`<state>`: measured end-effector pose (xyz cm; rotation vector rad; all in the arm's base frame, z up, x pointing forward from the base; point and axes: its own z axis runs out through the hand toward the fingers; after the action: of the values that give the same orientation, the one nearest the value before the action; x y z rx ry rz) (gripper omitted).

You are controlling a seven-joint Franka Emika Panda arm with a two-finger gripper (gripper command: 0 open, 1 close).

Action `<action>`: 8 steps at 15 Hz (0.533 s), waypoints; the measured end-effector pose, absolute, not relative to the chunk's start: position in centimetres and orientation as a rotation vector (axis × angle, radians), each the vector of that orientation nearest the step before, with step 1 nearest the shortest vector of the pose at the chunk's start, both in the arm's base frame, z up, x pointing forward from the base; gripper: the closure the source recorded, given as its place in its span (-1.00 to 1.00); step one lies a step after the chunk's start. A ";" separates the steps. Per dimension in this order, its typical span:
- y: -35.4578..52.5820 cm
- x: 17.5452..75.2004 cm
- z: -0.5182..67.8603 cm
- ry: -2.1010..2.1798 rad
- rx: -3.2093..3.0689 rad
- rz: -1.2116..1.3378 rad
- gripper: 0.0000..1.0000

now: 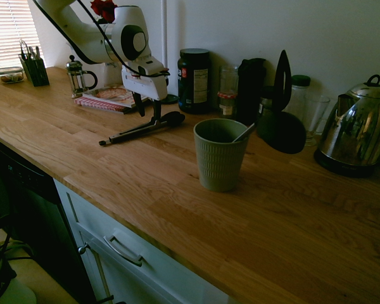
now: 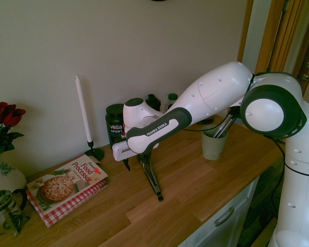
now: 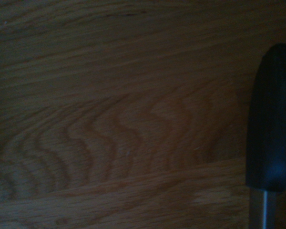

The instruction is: Put the tongs back in the holder

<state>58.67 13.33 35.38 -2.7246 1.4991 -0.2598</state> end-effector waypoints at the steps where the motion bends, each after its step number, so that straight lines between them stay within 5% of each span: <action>1: 13.1 58.7 35.4 1.504 -2.723 -0.261 1.00; 8: 12.8 58.6 35.0 1.519 -2.720 -0.250 1.00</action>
<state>58.65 12.76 35.02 -2.7197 1.5192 -0.2500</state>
